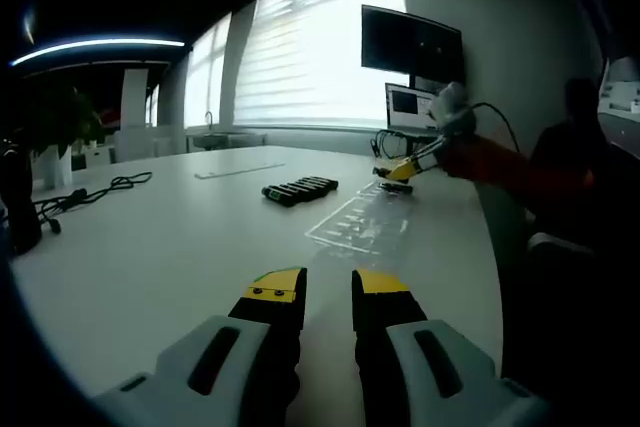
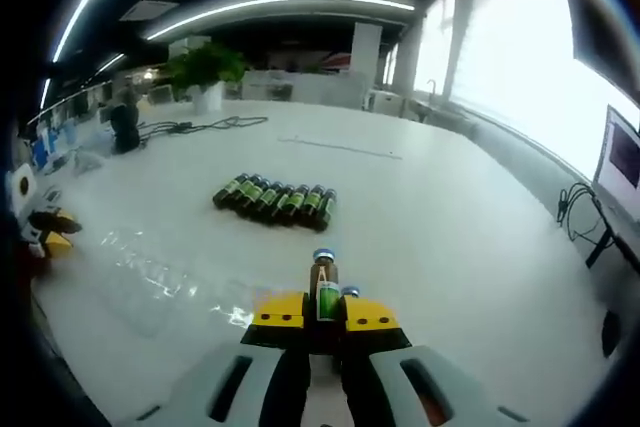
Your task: Grip medicine bottles put into box
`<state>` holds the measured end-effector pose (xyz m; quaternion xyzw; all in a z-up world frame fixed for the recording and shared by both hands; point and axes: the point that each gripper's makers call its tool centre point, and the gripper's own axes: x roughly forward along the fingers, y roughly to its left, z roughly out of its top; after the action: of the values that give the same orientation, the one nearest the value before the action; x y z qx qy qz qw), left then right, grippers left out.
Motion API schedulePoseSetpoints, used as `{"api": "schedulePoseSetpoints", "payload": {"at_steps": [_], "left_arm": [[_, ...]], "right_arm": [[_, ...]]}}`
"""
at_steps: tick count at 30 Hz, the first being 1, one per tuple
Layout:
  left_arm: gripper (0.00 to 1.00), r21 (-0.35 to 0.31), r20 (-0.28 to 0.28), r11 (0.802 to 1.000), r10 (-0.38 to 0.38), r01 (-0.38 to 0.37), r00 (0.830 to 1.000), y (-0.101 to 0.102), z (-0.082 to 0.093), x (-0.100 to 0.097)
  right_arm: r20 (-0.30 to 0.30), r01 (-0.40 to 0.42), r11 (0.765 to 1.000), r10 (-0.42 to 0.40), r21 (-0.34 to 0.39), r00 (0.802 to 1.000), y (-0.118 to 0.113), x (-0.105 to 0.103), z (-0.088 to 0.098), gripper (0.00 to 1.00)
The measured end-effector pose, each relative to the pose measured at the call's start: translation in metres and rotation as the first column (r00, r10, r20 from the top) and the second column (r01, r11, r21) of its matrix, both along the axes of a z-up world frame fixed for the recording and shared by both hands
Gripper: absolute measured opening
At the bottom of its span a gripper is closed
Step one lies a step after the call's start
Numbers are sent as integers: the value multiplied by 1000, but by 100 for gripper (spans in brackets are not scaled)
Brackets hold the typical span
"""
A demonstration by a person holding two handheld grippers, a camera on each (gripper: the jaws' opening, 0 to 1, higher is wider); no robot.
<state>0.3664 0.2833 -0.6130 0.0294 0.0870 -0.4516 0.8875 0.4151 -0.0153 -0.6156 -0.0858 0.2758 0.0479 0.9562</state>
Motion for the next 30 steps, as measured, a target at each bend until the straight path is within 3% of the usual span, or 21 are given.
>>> {"api": "schedulePoseSetpoints", "payload": {"at_steps": [30], "left_arm": [[12, -2, 0, 1000, -3, 3, 1000, 0, 0, -1]], "right_arm": [[-39, 27, 999, -28, -32, 999, 2, -7, -11, 7]]}}
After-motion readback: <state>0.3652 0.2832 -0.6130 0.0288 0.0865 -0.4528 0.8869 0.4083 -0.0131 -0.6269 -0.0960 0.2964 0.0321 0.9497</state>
